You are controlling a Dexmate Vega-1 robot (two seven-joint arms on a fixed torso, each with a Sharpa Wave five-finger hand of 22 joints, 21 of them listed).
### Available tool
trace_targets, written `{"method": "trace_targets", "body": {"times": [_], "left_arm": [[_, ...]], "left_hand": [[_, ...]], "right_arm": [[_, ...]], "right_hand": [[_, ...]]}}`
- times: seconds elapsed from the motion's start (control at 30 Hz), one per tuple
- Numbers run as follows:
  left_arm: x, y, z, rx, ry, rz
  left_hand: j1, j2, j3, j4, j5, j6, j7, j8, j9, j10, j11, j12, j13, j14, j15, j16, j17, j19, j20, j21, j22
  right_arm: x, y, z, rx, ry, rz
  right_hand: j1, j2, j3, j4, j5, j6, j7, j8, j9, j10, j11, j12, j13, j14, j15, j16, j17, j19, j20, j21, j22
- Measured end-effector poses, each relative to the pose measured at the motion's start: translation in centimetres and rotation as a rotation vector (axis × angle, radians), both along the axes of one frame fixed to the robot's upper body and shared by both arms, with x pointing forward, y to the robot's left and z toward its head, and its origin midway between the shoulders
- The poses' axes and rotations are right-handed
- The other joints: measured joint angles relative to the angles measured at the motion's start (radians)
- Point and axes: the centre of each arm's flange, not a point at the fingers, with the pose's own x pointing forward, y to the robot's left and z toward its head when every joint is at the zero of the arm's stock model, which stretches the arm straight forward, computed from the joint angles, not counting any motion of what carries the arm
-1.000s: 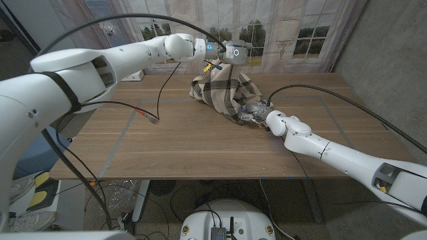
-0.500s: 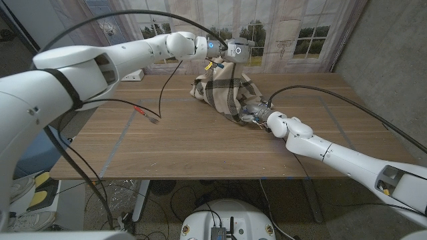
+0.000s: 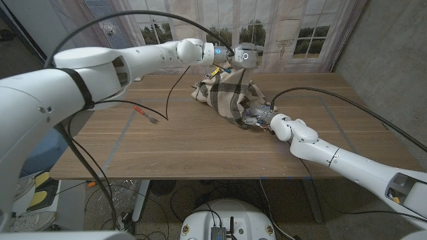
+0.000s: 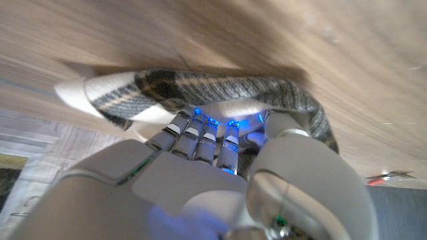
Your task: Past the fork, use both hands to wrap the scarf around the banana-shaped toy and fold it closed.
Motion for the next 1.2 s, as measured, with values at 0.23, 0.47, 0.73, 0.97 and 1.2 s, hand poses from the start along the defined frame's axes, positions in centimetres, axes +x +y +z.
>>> {"method": "trace_targets", "body": {"times": [0.23,0.47,0.73,0.97,1.2], "left_arm": [[-0.6,-3.8,-2.5,0.045,0.005,-0.128],[-1.1,-5.3,-3.5,0.044,-0.016,-0.199],[-1.8,-5.8,-4.3,-0.007,-0.034,-0.272],[-2.5,-5.1,-4.4,-0.081,-0.053,-0.332],[-3.2,-4.1,-4.5,-0.15,-0.074,-0.354]], "left_hand": [[-0.178,-0.037,-0.002,0.03,-0.078,-0.216,-0.043,-0.142,-0.042,-0.178,-0.006,-0.022,-0.069,-0.17,0.038,-0.05,-0.134,0.009,-0.014,-0.087,0.0],[-0.329,-0.045,-0.05,0.08,-0.078,-0.294,-0.045,-0.154,-0.049,-0.244,-0.007,-0.022,-0.11,-0.25,0.049,-0.045,-0.183,-0.014,-0.011,-0.14,0.003],[-0.345,0.009,-0.027,0.092,-0.078,-0.324,-0.033,-0.154,-0.054,-0.269,0.008,-0.022,-0.126,-0.271,0.051,-0.045,-0.2,-0.014,-0.011,-0.154,0.003],[-0.345,0.009,-0.019,0.092,-0.073,-0.324,-0.033,-0.154,-0.054,-0.274,0.014,-0.022,-0.13,-0.277,0.055,-0.045,-0.203,-0.014,-0.011,-0.157,0.003],[-0.35,0.014,-0.015,0.087,-0.073,-0.324,-0.033,-0.154,-0.054,-0.274,0.014,-0.017,-0.13,-0.277,0.055,-0.045,-0.208,-0.014,-0.011,-0.161,0.0]], "right_arm": [[-1.5,1.1,0.2,-0.002,-0.01,0.031],[-2.3,1.5,1.0,0.005,-0.042,0.047],[-3.0,1.3,2.1,0.017,-0.093,0.04],[-4.1,0.9,3.7,0.038,-0.164,0.021],[-5.4,0.3,5.3,0.058,-0.245,-0.008]], "right_hand": [[0.0,0.0,0.0,0.0,0.0,0.018,0.007,0.001,0.005,0.001,0.0,0.007,0.005,0.006,0.006,0.006,0.001,0.017,0.017,0.0,0.009],[0.0,0.0,0.0,0.0,0.0,0.018,0.003,0.003,0.002,0.001,0.0,0.008,0.003,0.005,0.005,0.003,-0.004,0.04,0.04,0.0,0.007],[0.0,0.0,0.0,0.0,0.0,0.018,0.003,0.007,0.003,0.001,0.0,0.008,-0.001,0.005,0.005,0.003,-0.009,0.104,0.104,-0.007,0.007],[0.0,0.0,0.0,0.0,0.0,0.018,0.003,0.007,0.002,0.001,0.0,0.008,-0.001,0.009,0.002,0.003,-0.009,0.107,0.107,-0.005,0.008],[0.0,0.0,0.0,0.0,0.0,0.02,0.006,0.007,0.002,0.006,-0.005,0.008,-0.001,0.009,0.002,0.003,-0.014,0.107,0.107,-0.005,0.008]]}}
